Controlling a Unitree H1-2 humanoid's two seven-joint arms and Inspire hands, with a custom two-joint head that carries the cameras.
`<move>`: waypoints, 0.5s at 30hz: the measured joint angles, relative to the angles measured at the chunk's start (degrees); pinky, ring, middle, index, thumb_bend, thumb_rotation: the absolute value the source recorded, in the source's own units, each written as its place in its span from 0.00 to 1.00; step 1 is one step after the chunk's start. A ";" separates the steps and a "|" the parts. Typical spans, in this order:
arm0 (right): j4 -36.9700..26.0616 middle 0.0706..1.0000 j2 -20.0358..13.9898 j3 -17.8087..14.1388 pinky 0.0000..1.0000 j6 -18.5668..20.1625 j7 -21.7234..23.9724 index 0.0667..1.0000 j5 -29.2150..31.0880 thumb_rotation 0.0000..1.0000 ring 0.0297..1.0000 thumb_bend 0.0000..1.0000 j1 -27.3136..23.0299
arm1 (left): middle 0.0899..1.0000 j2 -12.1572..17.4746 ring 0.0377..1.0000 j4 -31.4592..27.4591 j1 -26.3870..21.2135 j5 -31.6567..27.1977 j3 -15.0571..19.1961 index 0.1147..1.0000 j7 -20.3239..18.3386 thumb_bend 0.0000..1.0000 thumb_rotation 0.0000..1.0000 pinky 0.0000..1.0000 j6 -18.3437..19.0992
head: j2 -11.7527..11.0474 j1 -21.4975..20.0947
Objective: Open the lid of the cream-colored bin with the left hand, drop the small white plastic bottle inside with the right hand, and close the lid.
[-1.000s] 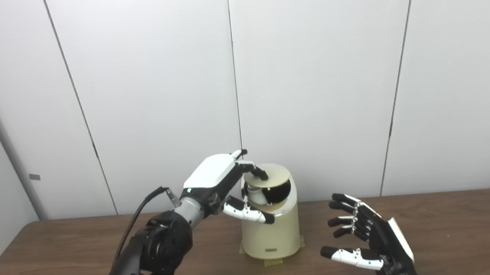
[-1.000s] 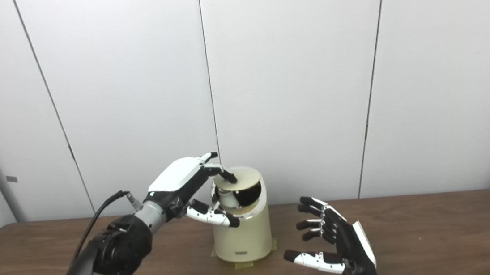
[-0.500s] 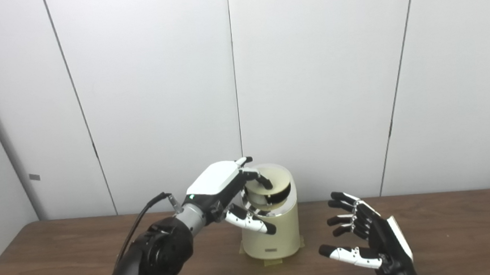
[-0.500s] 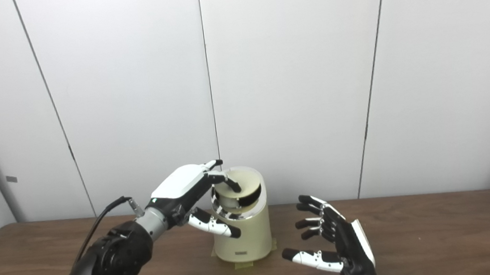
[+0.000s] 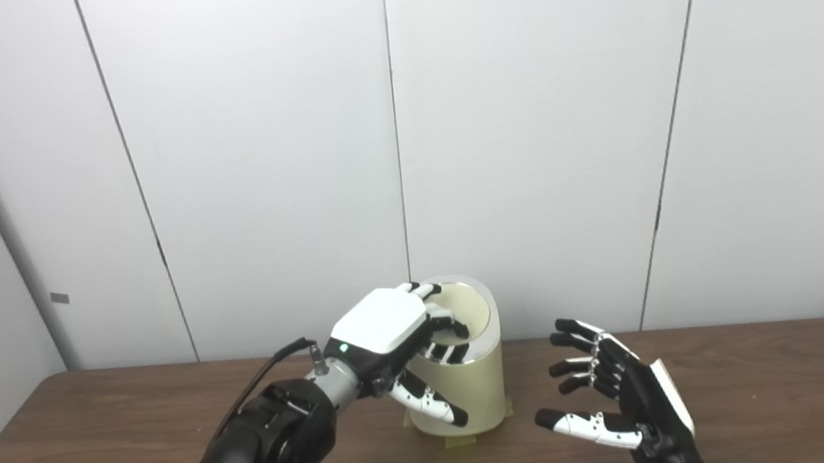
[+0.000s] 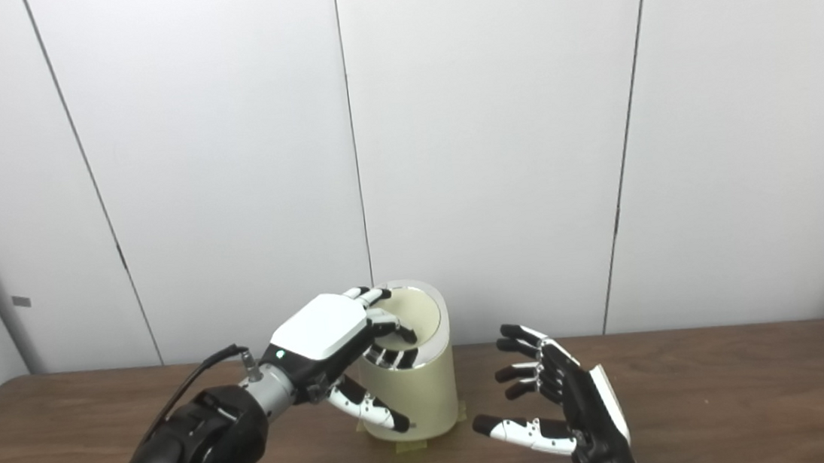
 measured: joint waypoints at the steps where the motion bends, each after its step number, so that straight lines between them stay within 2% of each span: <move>1: 0.00 0.75 0.00 -0.01 0.52 0.04 0.02 0.76 0.04 0.18 0.62 0.82 0.00 | 0.80 0.04 0.98 -0.03 -0.01 0.79 -0.23 0.76 -0.12 0.98 0.43 1.00 0.14 | 0.00 0.00; 6: -0.15 0.75 -0.01 -0.01 0.52 0.41 0.02 0.76 0.04 0.18 0.61 0.81 0.01 | 0.79 0.06 0.98 -0.68 -0.10 1.87 -0.84 0.75 -1.94 0.98 0.43 1.00 1.52 | 0.17 -0.09; 15: -0.94 0.75 -0.01 -0.04 0.51 1.45 0.05 0.75 0.32 0.17 0.61 0.81 0.10 | 0.79 0.17 0.97 -0.79 -0.26 1.77 -0.96 0.75 -2.14 0.98 0.46 1.00 1.74 | 0.26 0.00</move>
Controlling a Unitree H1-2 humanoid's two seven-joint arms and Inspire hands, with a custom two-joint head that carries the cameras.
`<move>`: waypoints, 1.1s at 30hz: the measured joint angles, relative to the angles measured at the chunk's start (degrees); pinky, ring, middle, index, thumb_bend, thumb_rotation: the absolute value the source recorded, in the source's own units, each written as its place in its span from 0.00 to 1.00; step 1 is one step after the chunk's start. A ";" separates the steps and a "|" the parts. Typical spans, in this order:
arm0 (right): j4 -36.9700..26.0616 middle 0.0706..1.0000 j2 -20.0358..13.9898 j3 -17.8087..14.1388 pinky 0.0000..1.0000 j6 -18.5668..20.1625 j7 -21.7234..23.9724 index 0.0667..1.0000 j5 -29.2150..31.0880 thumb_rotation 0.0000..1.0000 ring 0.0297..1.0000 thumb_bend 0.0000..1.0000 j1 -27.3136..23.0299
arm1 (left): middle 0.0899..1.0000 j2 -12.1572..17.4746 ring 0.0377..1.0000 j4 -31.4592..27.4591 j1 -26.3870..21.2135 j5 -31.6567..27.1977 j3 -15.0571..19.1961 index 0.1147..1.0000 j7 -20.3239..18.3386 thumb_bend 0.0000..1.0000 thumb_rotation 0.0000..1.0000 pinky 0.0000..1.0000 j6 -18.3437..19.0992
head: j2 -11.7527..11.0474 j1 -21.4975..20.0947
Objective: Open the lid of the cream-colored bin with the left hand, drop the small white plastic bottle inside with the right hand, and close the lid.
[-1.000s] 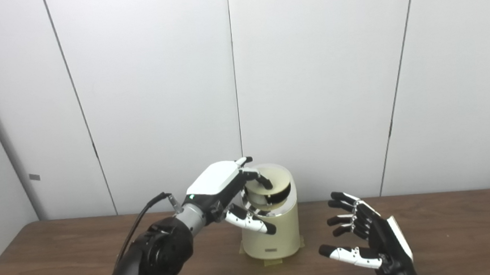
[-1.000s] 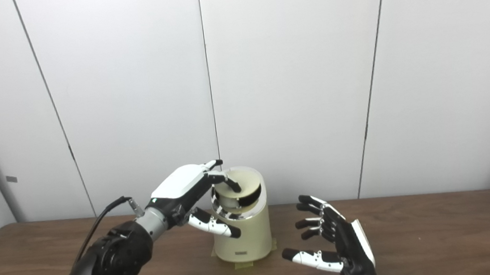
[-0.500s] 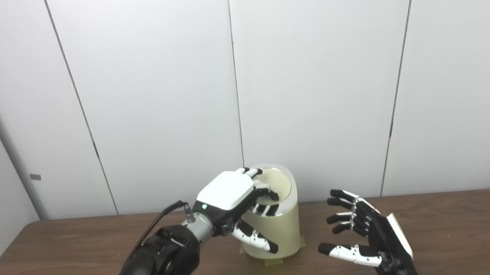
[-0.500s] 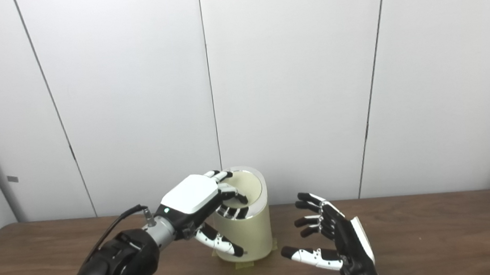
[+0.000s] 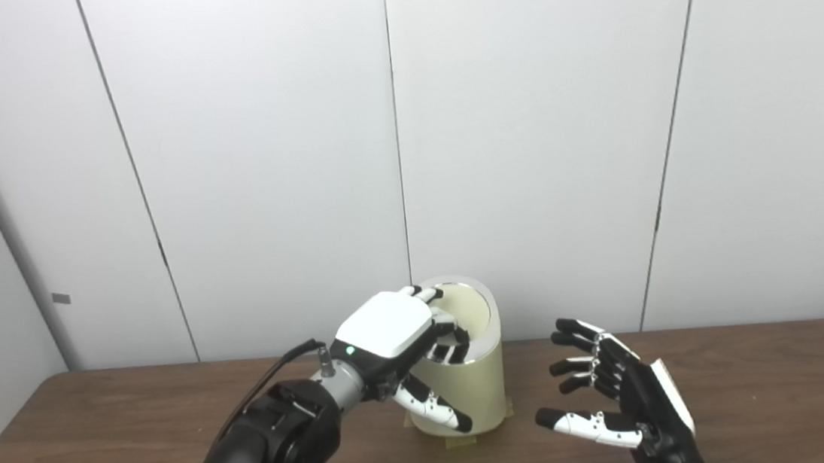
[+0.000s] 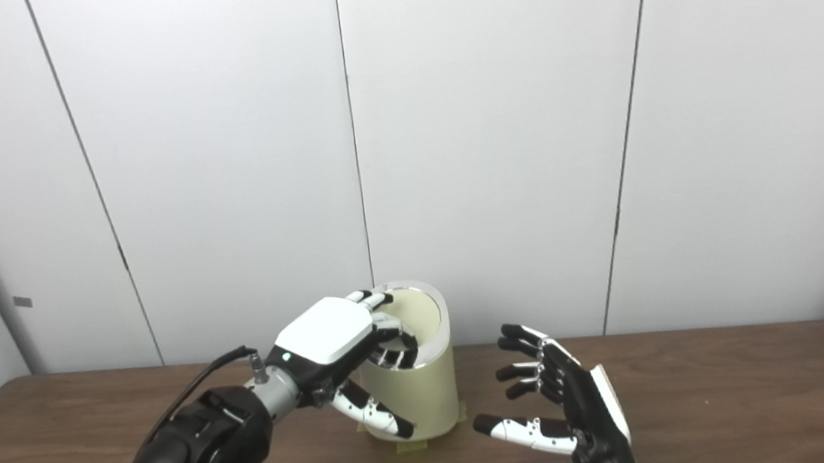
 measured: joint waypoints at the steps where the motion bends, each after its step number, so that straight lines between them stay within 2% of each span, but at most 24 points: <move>1: -0.45 0.75 0.00 0.00 0.51 0.03 0.00 0.75 0.02 0.17 0.61 0.81 0.05 | 0.79 0.00 0.97 -0.01 0.05 -0.39 0.35 0.75 0.15 0.96 0.45 1.00 -0.07 | 0.00 0.00; 5: -0.71 0.75 0.00 0.00 0.51 0.19 -0.01 0.75 0.02 0.17 0.61 0.81 0.05 | 0.79 -0.47 0.96 -0.87 2.15 -4.21 3.84 0.75 1.35 0.91 0.41 1.00 -0.41 | 0.00 0.00; 7: -0.71 0.74 -0.06 -0.04 0.52 0.24 -0.02 0.75 0.03 0.18 0.61 0.81 0.10 | 0.79 -2.16 0.93 -1.41 4.35 -9.38 8.17 0.75 2.76 0.90 0.37 0.90 -0.41 | 0.00 0.00; 9: -0.72 0.73 -0.16 -0.01 0.52 0.38 -0.02 0.74 -0.06 0.18 0.61 0.80 0.11 | 0.83 -4.27 0.90 -1.70 6.90 -13.97 12.35 0.78 5.42 0.85 0.38 0.81 -0.59 | -0.09 0.35; 11: -0.76 0.71 -0.15 -0.01 0.52 0.56 0.00 0.71 -0.06 0.17 0.61 0.81 0.12 | 0.87 -6.16 0.89 -2.54 9.22 -19.00 16.05 0.82 7.88 0.80 0.36 0.78 -1.25 | 0.00 0.53; 14: -0.86 0.70 -0.14 -0.15 0.51 1.09 0.04 0.70 0.70 0.16 0.61 0.82 0.11 | 0.92 -10.33 0.93 -4.17 12.46 -28.28 22.68 0.88 10.74 0.78 0.36 0.83 -0.89 | 0.00 0.62; 17: -0.83 0.71 -0.16 -0.16 0.50 1.06 0.03 0.71 0.87 0.16 0.60 0.81 0.09 | 0.91 -13.69 0.92 -4.58 15.30 -36.02 27.10 0.90 12.44 0.79 0.37 0.84 0.85 | 0.09 0.70; 20: -0.83 0.71 -0.55 -0.18 0.51 1.05 0.04 0.72 0.89 0.16 0.61 0.81 0.10 | 0.89 -15.10 0.89 -4.59 18.07 -39.99 28.75 0.90 13.50 0.78 0.37 0.81 1.18 | 0.18 0.88; 25: -1.07 0.72 -0.80 -0.18 0.52 1.06 0.36 0.73 1.39 0.18 0.62 0.81 0.39 | 0.84 -15.19 0.82 -4.58 22.18 -43.04 30.53 0.86 14.98 0.79 0.37 0.77 0.30 | 0.44 0.62; 30: -1.21 0.73 -0.93 -0.06 0.51 1.06 0.69 0.74 1.41 0.19 0.62 0.83 1.10 | 0.81 -15.08 0.78 -4.09 25.46 -45.68 31.73 0.84 16.14 0.76 0.32 0.71 -0.24 | 0.88 0.35; 33: -1.82 0.74 -1.15 -0.01 0.51 1.08 0.94 0.75 1.15 0.21 0.63 0.83 1.61 | 0.77 -14.59 0.73 -3.49 26.40 -45.73 31.34 0.81 16.16 0.72 0.25 0.67 -0.64 | 1.14 0.00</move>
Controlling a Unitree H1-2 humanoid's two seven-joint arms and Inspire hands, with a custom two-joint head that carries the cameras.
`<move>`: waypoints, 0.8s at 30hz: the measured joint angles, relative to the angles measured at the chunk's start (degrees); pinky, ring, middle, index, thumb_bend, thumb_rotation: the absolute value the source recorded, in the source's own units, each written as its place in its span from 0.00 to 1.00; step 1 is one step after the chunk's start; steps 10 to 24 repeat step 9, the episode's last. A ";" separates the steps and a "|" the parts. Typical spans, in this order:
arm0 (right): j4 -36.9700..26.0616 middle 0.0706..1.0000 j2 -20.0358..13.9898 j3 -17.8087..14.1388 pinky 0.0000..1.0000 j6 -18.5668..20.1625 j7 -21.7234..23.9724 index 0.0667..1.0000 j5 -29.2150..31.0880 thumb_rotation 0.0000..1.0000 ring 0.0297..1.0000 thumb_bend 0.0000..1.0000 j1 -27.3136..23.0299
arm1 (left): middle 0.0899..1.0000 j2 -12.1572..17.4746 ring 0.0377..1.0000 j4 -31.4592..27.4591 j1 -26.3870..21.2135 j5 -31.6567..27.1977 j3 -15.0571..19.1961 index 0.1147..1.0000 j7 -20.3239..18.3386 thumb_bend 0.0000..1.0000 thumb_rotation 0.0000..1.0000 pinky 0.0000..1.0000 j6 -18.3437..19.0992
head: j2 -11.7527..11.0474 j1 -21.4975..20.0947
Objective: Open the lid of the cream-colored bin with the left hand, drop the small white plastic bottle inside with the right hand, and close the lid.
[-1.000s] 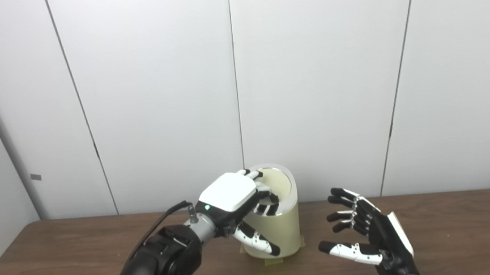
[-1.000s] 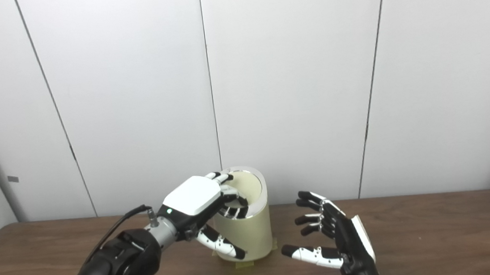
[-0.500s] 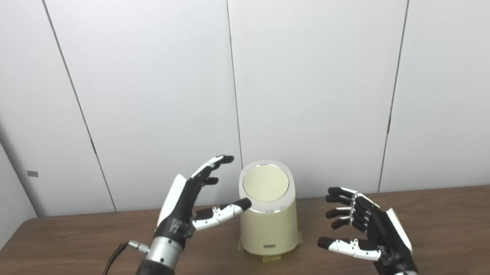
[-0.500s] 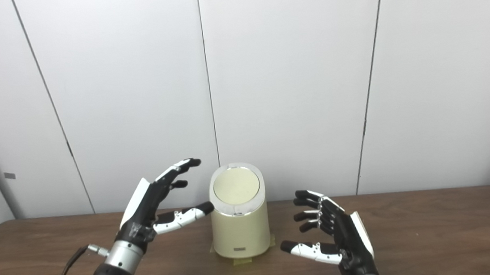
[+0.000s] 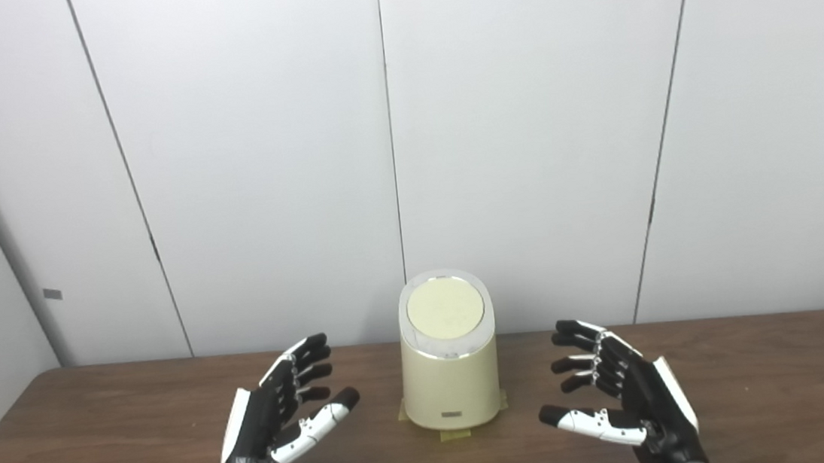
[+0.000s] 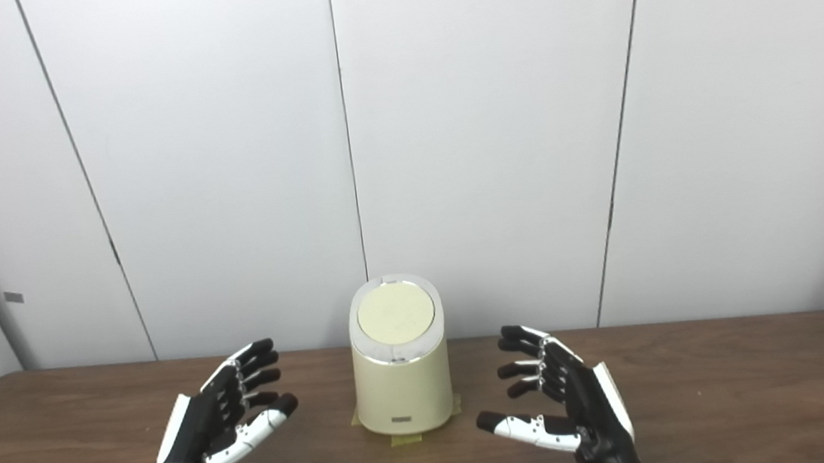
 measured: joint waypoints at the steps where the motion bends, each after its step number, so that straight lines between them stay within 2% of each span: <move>1: -0.68 0.74 -0.07 0.00 0.51 0.12 0.04 0.75 -0.16 0.20 0.63 0.82 0.29 | 0.76 0.33 0.72 0.22 0.17 0.06 -0.23 0.80 -0.02 0.72 0.22 0.65 -0.26 | 0.17 -0.17; 9: -3.08 0.73 -0.17 -0.06 0.53 2.10 0.35 0.76 0.27 0.17 0.63 0.82 2.00 | 0.77 2.07 0.73 1.66 0.73 -0.03 -1.11 0.80 -0.23 0.73 0.20 0.64 -1.40 | 1.14 -0.79; 24: -3.08 0.73 -0.17 -0.06 0.53 2.10 0.35 0.76 0.27 0.17 0.63 0.82 2.00 | 0.77 2.07 0.73 1.66 0.73 -0.03 -1.11 0.80 -0.23 0.73 0.20 0.64 -1.40 | 1.14 -0.79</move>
